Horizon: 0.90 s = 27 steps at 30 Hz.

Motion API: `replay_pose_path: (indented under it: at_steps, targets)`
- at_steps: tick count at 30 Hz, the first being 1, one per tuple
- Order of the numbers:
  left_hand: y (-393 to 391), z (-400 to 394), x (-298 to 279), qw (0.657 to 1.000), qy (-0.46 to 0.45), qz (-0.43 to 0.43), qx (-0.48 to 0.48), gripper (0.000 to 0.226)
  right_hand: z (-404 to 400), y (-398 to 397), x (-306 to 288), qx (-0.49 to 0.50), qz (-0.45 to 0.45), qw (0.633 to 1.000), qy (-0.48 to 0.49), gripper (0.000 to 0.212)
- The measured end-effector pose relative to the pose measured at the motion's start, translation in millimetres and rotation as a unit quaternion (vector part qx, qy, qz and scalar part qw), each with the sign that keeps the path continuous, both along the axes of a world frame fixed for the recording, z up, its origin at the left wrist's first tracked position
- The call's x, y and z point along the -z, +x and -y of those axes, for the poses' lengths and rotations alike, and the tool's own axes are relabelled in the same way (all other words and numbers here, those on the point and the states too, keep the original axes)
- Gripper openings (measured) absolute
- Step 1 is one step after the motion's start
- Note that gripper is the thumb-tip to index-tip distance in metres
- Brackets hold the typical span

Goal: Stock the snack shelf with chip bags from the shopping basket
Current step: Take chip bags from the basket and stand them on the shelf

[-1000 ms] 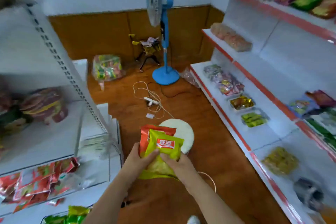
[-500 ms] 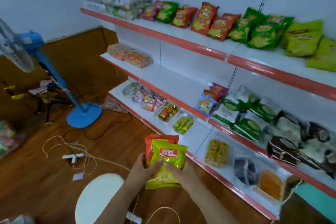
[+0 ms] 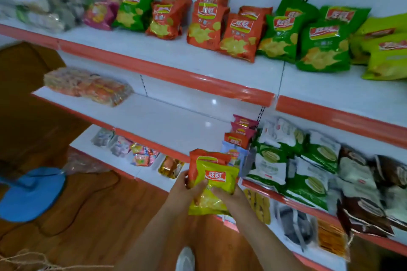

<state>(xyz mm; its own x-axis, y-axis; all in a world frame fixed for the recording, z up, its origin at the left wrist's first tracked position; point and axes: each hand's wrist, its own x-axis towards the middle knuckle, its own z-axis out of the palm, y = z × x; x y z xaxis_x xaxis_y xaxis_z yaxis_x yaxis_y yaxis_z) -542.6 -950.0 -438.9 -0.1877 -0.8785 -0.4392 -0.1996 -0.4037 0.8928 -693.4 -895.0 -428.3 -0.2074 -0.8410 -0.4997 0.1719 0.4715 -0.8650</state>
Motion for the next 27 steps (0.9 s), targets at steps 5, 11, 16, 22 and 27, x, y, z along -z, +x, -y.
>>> replay_pose_path:
  at_steps: [5, 11, 16, 22, 27]
  targets:
    - [-5.1, 123.6, 31.3, 0.998, -0.001, 0.030, 0.050, 0.058, 115.0, -7.7, 29.3, 0.054, -0.006, 0.998, 0.022, 0.046]
    - [-27.3, 232.4, 73.0, 0.996, -0.029, 0.056, 0.057, 0.066, 215.5, -26.8, 70.1, 0.088, 0.000, 0.996, 0.012, 0.036]
    - [-53.2, 300.8, 115.9, 0.994, -0.063, 0.054, 0.073, 0.062, 278.1, -41.9, 112.8, 0.115, -0.014, 0.993, -0.007, 0.042]
    - [-71.8, 352.9, 156.4, 0.988, -0.109, 0.018, 0.104, 0.050, 335.1, -93.2, 122.0, 0.076, -0.157, 0.984, -0.044, 0.069]
    - [-99.8, 364.7, 187.2, 0.987, -0.098, -0.003, 0.125, 0.051, 356.7, -127.3, 114.1, -0.131, -0.529, 0.830, -0.117, 0.097]
